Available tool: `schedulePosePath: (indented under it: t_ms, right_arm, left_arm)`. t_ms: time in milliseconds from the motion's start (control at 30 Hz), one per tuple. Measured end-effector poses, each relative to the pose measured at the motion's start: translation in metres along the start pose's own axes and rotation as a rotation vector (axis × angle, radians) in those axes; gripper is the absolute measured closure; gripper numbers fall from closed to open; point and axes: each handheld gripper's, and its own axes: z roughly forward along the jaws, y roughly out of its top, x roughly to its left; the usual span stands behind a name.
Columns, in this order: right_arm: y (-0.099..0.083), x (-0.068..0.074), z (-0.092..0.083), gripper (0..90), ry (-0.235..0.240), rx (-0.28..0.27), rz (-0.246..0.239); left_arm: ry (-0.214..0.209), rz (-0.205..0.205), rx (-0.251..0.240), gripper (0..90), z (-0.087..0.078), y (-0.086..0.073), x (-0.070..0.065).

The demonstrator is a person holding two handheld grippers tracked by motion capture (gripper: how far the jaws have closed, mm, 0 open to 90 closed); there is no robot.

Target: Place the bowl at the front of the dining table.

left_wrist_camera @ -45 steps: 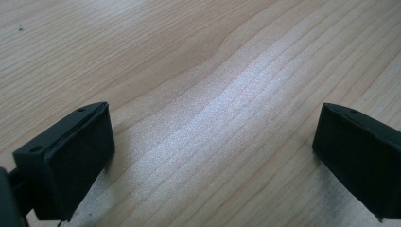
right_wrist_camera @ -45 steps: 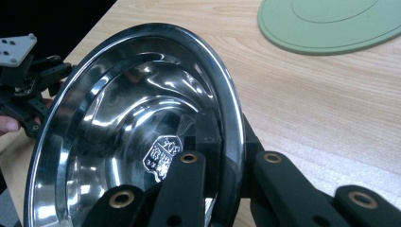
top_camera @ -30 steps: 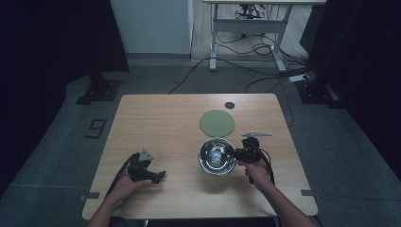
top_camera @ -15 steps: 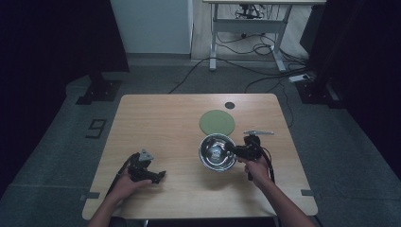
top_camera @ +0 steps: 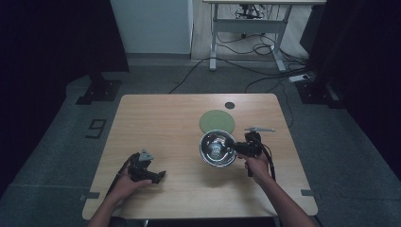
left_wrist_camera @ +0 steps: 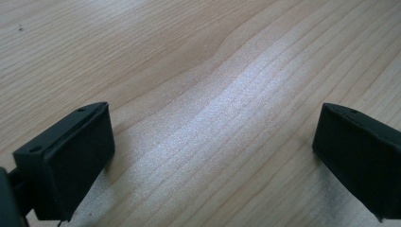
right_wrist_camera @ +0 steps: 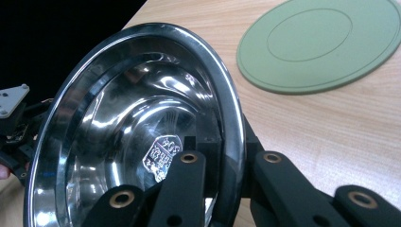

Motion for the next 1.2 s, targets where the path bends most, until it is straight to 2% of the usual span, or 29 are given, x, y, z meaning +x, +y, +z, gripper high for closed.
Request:
schedulePosePath:
  t_ms: [867, 1200]
  right_arm:
    - [0.024, -0.005, 0.007, 86.2, -0.020, -0.037, 0.014]
    - [0.032, -0.011, 0.009, 86.2, -0.039, -0.057, 0.024]
  left_arm:
    - [0.000, 0.000, 0.000, 0.0, 0.000, 0.000, 0.000]
    - [-0.002, 0.001, 0.000, 0.0, 0.000, 0.000, 0.000]
